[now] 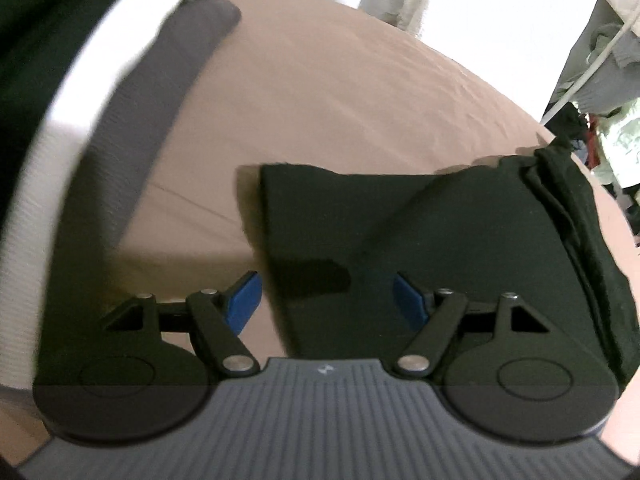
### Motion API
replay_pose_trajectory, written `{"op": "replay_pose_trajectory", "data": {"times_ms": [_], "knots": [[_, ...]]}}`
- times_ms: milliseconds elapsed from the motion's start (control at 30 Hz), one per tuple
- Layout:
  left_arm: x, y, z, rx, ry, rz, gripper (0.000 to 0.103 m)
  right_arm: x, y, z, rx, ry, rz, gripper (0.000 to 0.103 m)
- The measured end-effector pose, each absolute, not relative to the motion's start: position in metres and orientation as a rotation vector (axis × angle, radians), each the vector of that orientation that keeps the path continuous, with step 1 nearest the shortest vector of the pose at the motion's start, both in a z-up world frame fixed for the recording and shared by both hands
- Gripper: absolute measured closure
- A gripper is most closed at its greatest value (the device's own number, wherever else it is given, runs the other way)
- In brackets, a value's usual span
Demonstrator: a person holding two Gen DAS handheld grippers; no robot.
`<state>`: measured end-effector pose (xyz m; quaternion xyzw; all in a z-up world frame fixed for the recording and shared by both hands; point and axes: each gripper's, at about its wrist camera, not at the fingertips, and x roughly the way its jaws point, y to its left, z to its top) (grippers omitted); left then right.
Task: Fold clothes
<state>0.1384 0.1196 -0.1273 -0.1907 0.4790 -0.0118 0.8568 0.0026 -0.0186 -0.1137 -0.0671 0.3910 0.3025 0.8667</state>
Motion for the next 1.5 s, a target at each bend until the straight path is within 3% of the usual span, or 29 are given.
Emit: {"op": "replay_pose_trajectory", "data": {"times_ms": [100,367,667,700,833,867,900,933,967,1000,1033,1267,1500], "knots": [[0.139,0.119,-0.131,-0.391,1.027,-0.009,0.031,-0.01,-0.006,-0.114,-0.133,0.818,0.731,0.034],[0.144,0.121,-0.134,-0.427,1.028,-0.02,0.031,-0.052,0.015,-0.125,-0.594,0.685,0.79,0.034],[0.146,0.137,-0.14,-0.51,0.959,0.007,0.03,-0.061,0.014,-0.127,-0.654,0.735,0.844,0.034],[0.149,0.137,-0.143,-0.515,0.955,0.001,0.029,-0.061,0.013,-0.132,-0.664,0.738,0.829,0.034],[0.162,0.13,-0.16,-0.553,0.923,-0.014,0.002,-0.055,0.017,-0.136,-0.678,0.657,0.757,0.035],[0.164,0.128,-0.162,-0.561,0.904,-0.009,0.002,-0.053,0.018,-0.135,-0.678,0.625,0.733,0.035],[0.165,0.125,-0.163,-0.559,0.889,-0.003,0.009,-0.05,0.019,-0.135,-0.679,0.593,0.709,0.037],[0.166,0.121,-0.161,-0.545,0.879,0.001,0.045,-0.047,0.02,-0.133,-0.688,0.568,0.686,0.047],[0.167,0.119,-0.159,-0.537,0.879,0.005,0.071,-0.042,0.021,-0.133,-0.694,0.558,0.668,0.058],[0.167,0.119,-0.159,-0.56,0.88,-0.004,0.095,-0.036,0.021,-0.131,-0.686,0.569,0.654,0.09],[0.167,0.121,-0.16,-0.602,0.879,-0.021,0.096,-0.029,0.019,-0.128,-0.649,0.588,0.64,0.101],[0.159,0.121,-0.136,-0.651,0.812,-0.118,0.096,0.01,-0.044,-0.094,-0.209,0.652,0.5,0.1],[0.147,0.11,-0.118,-0.6,0.758,-0.149,0.096,0.011,-0.111,-0.08,0.027,0.605,0.376,0.1]]}}
